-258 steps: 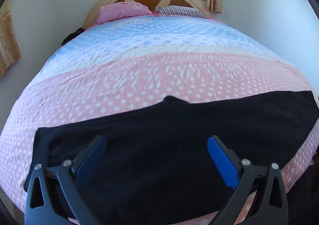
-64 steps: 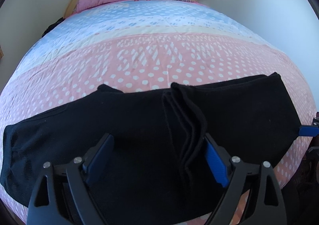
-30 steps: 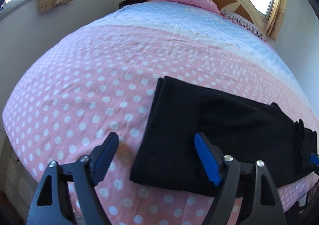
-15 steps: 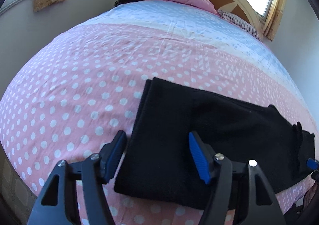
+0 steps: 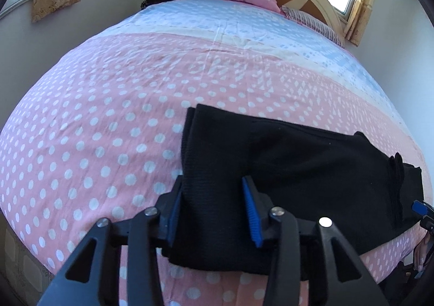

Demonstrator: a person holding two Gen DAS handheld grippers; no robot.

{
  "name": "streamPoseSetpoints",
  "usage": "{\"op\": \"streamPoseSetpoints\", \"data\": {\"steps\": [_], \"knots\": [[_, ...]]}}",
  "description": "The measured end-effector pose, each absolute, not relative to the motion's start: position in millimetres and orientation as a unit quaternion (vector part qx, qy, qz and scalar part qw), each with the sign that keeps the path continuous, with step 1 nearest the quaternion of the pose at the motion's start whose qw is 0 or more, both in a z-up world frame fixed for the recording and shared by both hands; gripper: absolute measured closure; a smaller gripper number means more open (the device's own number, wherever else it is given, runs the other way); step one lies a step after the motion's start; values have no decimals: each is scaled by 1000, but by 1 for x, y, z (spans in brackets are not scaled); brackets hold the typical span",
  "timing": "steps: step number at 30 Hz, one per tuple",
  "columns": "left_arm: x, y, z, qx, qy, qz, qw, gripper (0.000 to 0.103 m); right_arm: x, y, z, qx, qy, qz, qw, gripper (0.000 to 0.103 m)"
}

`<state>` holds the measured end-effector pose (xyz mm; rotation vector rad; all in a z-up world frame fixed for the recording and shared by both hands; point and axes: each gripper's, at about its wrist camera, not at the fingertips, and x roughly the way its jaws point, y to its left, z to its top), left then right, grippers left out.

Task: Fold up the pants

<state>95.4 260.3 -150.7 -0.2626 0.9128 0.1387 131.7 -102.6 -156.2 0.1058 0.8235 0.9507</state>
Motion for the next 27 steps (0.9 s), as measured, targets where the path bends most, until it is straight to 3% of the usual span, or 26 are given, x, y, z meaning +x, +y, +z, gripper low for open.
{"op": "streamPoseSetpoints", "data": {"steps": [2, 5, 7, 11, 17, 27], "knots": [[94, 261, -151, -121, 437, 81, 888, 40, 131, -103, -155, 50, 383, 444, 808, 53], [94, 262, -153, -121, 435, 79, 889, 39, 131, -103, -154, 53, 380, 444, 809, 53], [94, 260, -154, -116, 438, 68, 889, 45, 132, -104, -155, 54, 380, 444, 809, 53], [95, 258, -150, -138, 449, 25, 882, 78, 131, -105, -153, 55, 378, 443, 811, 53], [86, 253, -130, -173, 426, 24, 888, 79, 132, -109, -146, 53, 369, 437, 819, 53], [70, 190, -48, -176, 356, -84, 914, 79, 145, -137, -134, 82, 361, 390, 843, 53]]}}
